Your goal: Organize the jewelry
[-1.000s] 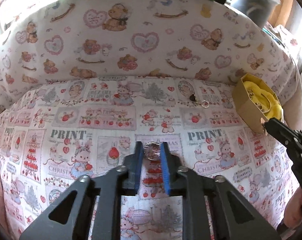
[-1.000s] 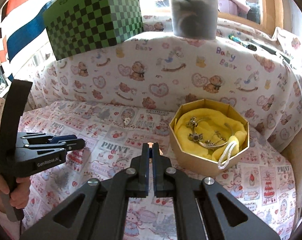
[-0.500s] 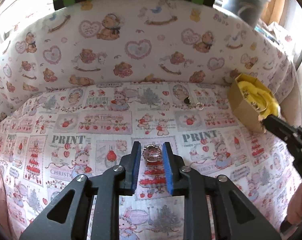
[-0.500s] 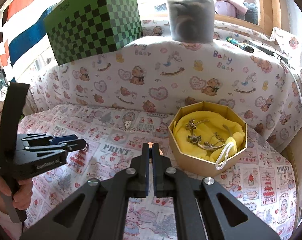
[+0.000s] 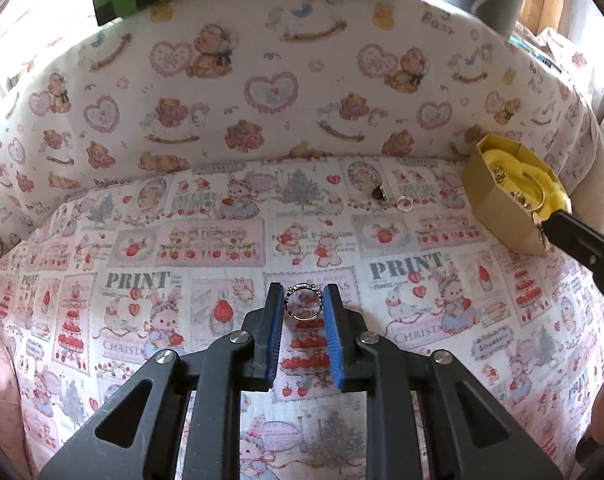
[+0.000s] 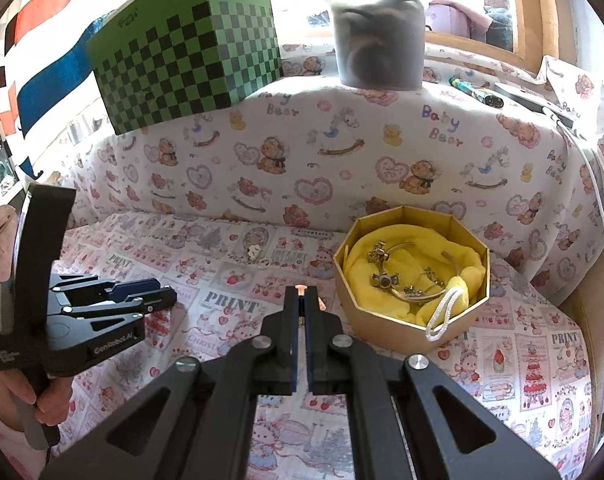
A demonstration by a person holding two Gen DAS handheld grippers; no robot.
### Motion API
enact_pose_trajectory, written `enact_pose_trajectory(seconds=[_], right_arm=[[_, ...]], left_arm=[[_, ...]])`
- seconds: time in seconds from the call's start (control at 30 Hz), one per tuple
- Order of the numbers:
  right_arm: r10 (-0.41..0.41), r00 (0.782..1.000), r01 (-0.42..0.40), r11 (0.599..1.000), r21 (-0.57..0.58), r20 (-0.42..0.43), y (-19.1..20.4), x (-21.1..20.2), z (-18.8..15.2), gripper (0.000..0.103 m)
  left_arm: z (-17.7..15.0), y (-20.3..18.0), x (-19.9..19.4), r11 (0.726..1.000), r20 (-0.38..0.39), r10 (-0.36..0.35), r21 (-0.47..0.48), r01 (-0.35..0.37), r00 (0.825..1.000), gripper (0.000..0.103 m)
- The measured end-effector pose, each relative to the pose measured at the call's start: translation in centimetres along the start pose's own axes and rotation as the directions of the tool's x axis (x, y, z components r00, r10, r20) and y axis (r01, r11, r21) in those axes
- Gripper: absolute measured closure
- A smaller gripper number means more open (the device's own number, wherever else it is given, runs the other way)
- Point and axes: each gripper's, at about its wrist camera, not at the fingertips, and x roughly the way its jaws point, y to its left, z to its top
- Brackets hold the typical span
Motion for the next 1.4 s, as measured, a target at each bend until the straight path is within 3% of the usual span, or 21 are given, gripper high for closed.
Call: enact_pose_trajectory(seconds=[0.23,0.33,0.43,0.57,0.67,0.87,1.03,1.2,1.4], right_arm=[[0.037,0.997,-0.039,0.999,0.037,0.061,-0.8,-1.5,0.5,0.101],[0.064,0.992,-0.071,0.995,0.067,0.112,-1.7,-2.9,1.1,0.101],[0.093,0.977,-0.117,0.986,0.117,0.194,-3.6,-5.0,1.9,0.101],[0.095,0.951,-0.147,0.976,0.160,0.295,-6.7,-6.2,2.6,0.101],[0.094,0.949,-0.169,0.958,0.230,0.302,-9.4,-5.3,2.6,0.101],[0.157,0.941,-0.253,0.915,0.314,0.300,-12.9,-3.5,2.3,0.101],[0.220,0.941,-0.306,0.878,0.369,0.257,-14.3,-1.2,2.3,0.100],[0.235,0.946,-0.310,0.859,0.407,0.225,-15.4,0.4,2.1,0.100],[0.255,0.943,-0.323,0.851,0.414,0.212,-15.6,1.0,2.0,0.099]], left_arm=[[0.0,0.1,-4.3,0.999,0.079,-0.036,-0.009,0.037,0.996,0.084],[-0.2,-0.5,-7.6,0.999,0.166,-0.049,0.016,0.047,0.985,0.084],[-0.3,-1.4,-10.0,1.000,0.250,-0.021,0.025,0.015,0.968,0.084],[0.8,-2.9,-11.5,0.998,0.282,-0.054,0.050,0.042,0.958,0.084],[2.4,-5.0,-11.2,0.997,0.278,-0.055,0.068,0.037,0.959,0.084],[4.7,-10.2,-7.8,0.987,0.227,-0.145,0.096,0.126,0.963,0.084],[5.2,-13.2,-4.4,0.980,0.160,-0.198,0.062,0.191,0.967,0.084],[5.7,-14.9,-2.1,0.983,0.124,-0.177,0.059,0.171,0.976,0.084],[6.1,-15.6,-1.2,0.976,0.119,-0.213,0.058,0.208,0.970,0.084]])
